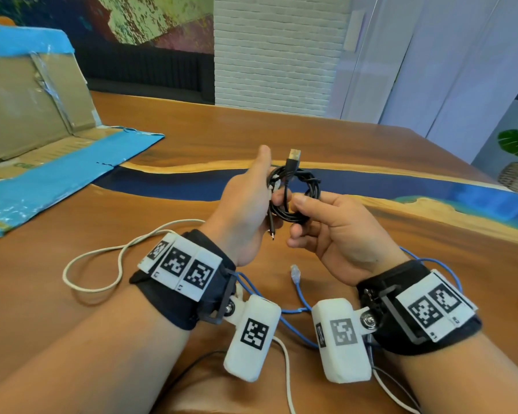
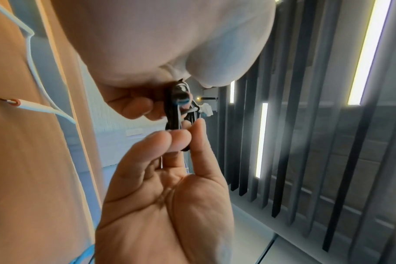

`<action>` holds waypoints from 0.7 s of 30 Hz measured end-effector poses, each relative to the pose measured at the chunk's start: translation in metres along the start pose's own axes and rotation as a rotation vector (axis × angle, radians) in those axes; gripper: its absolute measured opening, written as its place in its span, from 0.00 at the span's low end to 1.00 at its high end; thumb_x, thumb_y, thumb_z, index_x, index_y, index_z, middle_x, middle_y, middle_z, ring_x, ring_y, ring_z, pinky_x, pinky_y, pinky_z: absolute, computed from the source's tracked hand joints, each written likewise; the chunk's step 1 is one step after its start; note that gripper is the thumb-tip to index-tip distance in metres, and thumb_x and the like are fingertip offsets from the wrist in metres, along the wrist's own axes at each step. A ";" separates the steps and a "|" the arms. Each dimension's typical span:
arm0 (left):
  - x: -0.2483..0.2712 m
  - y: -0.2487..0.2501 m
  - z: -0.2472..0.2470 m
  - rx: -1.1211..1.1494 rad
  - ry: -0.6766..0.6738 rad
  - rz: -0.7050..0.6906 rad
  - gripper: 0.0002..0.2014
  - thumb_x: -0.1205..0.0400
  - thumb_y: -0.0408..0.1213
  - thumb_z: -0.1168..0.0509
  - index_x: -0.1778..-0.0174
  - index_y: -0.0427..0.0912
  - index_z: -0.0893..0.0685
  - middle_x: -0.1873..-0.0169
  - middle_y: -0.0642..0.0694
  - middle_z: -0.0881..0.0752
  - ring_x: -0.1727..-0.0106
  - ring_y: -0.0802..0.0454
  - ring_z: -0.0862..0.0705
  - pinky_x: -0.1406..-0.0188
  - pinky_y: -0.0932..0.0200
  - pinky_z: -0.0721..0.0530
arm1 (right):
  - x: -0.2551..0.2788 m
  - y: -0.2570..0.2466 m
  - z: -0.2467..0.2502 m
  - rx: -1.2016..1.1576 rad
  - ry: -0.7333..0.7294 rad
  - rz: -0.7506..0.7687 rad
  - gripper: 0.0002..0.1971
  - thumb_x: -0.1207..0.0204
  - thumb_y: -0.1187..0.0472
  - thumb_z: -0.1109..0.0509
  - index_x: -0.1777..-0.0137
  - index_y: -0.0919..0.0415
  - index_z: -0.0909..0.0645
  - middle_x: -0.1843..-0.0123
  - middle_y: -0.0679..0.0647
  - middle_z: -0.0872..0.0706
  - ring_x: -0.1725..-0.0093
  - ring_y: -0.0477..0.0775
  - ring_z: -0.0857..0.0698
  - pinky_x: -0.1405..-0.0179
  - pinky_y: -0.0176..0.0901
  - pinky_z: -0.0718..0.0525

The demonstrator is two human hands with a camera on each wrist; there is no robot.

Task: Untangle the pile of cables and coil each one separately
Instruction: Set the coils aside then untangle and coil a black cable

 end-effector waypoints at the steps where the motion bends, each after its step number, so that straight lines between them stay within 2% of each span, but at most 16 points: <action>1: 0.001 0.000 -0.001 -0.008 -0.032 -0.004 0.30 0.15 0.68 0.44 0.52 0.41 0.21 0.74 0.49 0.27 0.70 0.47 0.26 0.57 0.45 0.27 | 0.000 0.000 0.001 -0.003 0.003 -0.004 0.17 0.24 0.60 0.28 0.39 0.70 0.14 0.46 0.57 0.09 0.70 0.49 0.17 0.66 0.41 0.09; 3: 0.003 0.001 -0.006 -0.027 -0.131 -0.022 0.30 0.19 0.70 0.37 0.57 0.41 0.23 0.72 0.48 0.27 0.69 0.45 0.26 0.59 0.44 0.26 | 0.000 -0.001 0.003 0.001 0.015 -0.002 0.18 0.23 0.60 0.28 0.39 0.71 0.14 0.48 0.59 0.10 0.69 0.50 0.17 0.65 0.41 0.09; 4: 0.003 0.002 -0.007 -0.061 -0.159 -0.053 0.27 0.21 0.67 0.32 0.56 0.42 0.22 0.71 0.47 0.26 0.67 0.44 0.25 0.59 0.44 0.26 | 0.000 -0.001 0.004 0.011 0.023 0.005 0.17 0.24 0.60 0.28 0.40 0.71 0.13 0.51 0.62 0.11 0.69 0.51 0.16 0.66 0.42 0.09; 6: 0.004 0.005 -0.006 -0.148 -0.146 -0.128 0.21 0.21 0.54 0.25 0.49 0.38 0.17 0.65 0.45 0.18 0.62 0.43 0.23 0.57 0.43 0.26 | 0.000 -0.002 0.005 0.049 0.030 0.019 0.15 0.27 0.60 0.26 0.45 0.69 0.13 0.56 0.65 0.12 0.69 0.53 0.15 0.67 0.43 0.11; 8: 0.005 0.005 -0.005 -0.186 -0.094 -0.147 0.15 0.16 0.45 0.27 0.45 0.35 0.16 0.62 0.43 0.17 0.61 0.44 0.21 0.59 0.44 0.25 | 0.001 -0.002 0.004 0.090 0.023 0.028 0.14 0.28 0.60 0.25 0.46 0.68 0.13 0.57 0.66 0.11 0.68 0.54 0.15 0.67 0.45 0.13; 11: 0.006 0.004 -0.005 -0.097 -0.028 -0.090 0.13 0.10 0.46 0.38 0.50 0.40 0.17 0.73 0.48 0.25 0.71 0.49 0.28 0.68 0.51 0.30 | 0.001 -0.003 0.004 0.093 0.042 0.033 0.13 0.21 0.63 0.29 0.41 0.72 0.14 0.57 0.67 0.12 0.67 0.55 0.17 0.68 0.45 0.15; 14: 0.006 0.003 -0.006 -0.012 -0.007 -0.068 0.17 0.08 0.48 0.43 0.46 0.38 0.17 0.72 0.49 0.28 0.72 0.51 0.29 0.70 0.54 0.30 | 0.001 -0.003 0.007 0.055 0.065 0.028 0.17 0.18 0.65 0.31 0.35 0.77 0.18 0.55 0.68 0.13 0.66 0.56 0.17 0.67 0.45 0.14; 16: 0.006 0.002 -0.006 0.024 -0.010 -0.062 0.19 0.08 0.49 0.44 0.45 0.37 0.17 0.70 0.48 0.27 0.71 0.51 0.29 0.70 0.55 0.30 | 0.000 -0.004 0.006 0.051 0.056 0.027 0.15 0.18 0.64 0.32 0.37 0.73 0.16 0.56 0.66 0.12 0.65 0.56 0.16 0.65 0.45 0.14; 18: 0.006 0.002 -0.006 0.063 -0.020 -0.044 0.21 0.08 0.51 0.45 0.44 0.36 0.16 0.69 0.47 0.25 0.71 0.50 0.28 0.73 0.57 0.29 | 0.001 -0.006 0.004 0.061 0.048 0.038 0.08 0.16 0.64 0.33 0.44 0.68 0.16 0.58 0.67 0.12 0.65 0.56 0.16 0.64 0.45 0.14; 21: 0.006 0.004 -0.007 0.145 -0.069 -0.019 0.23 0.08 0.52 0.46 0.46 0.37 0.14 0.66 0.48 0.22 0.69 0.51 0.24 0.75 0.58 0.27 | 0.001 -0.009 0.004 0.056 0.059 0.077 0.02 0.15 0.68 0.34 0.48 0.64 0.20 0.59 0.67 0.12 0.66 0.57 0.15 0.64 0.45 0.14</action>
Point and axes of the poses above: each hand's wrist, its own x-axis away from the middle knuckle, its own z-axis out of the back of the hand, y = z × x, the point moved 5 cm from there along -x, towards the middle knuckle
